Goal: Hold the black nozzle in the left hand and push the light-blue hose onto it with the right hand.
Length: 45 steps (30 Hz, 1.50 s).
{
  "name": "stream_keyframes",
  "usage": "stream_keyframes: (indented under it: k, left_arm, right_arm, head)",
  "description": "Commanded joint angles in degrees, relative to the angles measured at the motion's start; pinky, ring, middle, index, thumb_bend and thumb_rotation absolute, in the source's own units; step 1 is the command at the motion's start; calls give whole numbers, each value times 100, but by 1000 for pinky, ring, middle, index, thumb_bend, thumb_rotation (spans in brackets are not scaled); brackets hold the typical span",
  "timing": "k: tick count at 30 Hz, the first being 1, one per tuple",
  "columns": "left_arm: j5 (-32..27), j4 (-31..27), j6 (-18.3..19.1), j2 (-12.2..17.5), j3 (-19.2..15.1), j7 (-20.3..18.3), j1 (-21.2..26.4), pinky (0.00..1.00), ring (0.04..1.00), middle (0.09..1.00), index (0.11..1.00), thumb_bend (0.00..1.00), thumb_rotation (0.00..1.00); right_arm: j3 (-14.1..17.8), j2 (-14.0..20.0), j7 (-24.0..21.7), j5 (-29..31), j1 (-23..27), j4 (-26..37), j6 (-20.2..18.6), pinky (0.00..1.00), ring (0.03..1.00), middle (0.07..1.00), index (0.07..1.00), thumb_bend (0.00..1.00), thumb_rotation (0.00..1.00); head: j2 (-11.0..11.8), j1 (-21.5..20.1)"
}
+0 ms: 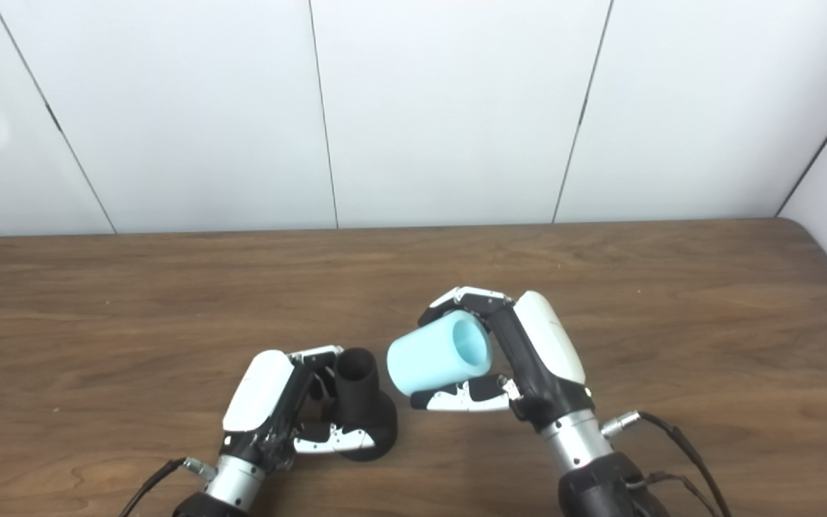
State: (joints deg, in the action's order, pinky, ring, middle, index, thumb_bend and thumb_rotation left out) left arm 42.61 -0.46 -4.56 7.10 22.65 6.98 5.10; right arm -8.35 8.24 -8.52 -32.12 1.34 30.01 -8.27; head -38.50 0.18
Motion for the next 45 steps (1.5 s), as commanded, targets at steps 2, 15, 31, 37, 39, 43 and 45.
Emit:
stream_keyframes:
  k: [2, 15, 31, 37, 39, 43, 45]
  left_arm:
    - [26, 442, 232, -312, 294, -145, -471, 349, 432, 487, 499, 476, 0]
    - [50, 441, 302, -333, 341, -144, -457, 335, 421, 472, 508, 474, 0]
    - [46, 433, 424, -349, 412, -179, -419, 340, 427, 482, 507, 475, 0]
    - [69, 478, 427, -355, 430, -171, -396, 352, 438, 500, 499, 476, 0]
    - [65, 458, 459, -366, 431, -193, -395, 353, 436, 493, 498, 476, 0]
    - [28, 445, 473, -378, 419, -202, -398, 354, 430, 491, 498, 476, 0]
    - [25, 439, 484, -386, 418, -203, -400, 345, 424, 499, 505, 475, 0]
  right_arm:
    - [33, -36, 164, 122, 173, 64, 315, 316, 396, 491, 521, 497, 0]
    - [104, -96, 135, 174, 313, 112, 245, 314, 398, 502, 522, 496, 0]
    - [-40, -88, 108, 220, 362, -116, 388, 324, 404, 495, 515, 498, 0]
    - [-100, -138, 103, 260, 378, -205, 429, 331, 402, 495, 509, 499, 0]
    - [-133, -140, 67, 216, 379, -178, 376, 325, 399, 497, 512, 498, 0]
    - [-152, -111, 5, 218, 366, -145, 312, 317, 398, 500, 512, 497, 0]
    - [-137, -63, -3, 272, 354, -162, 361, 317, 398, 500, 513, 497, 0]
  head:
    - [-16, 27]
    - [-60, 104]
    - [-81, 157]
    - [-80, 168]
    - [-91, 183]
    - [-91, 182]
    - [-112, 187]
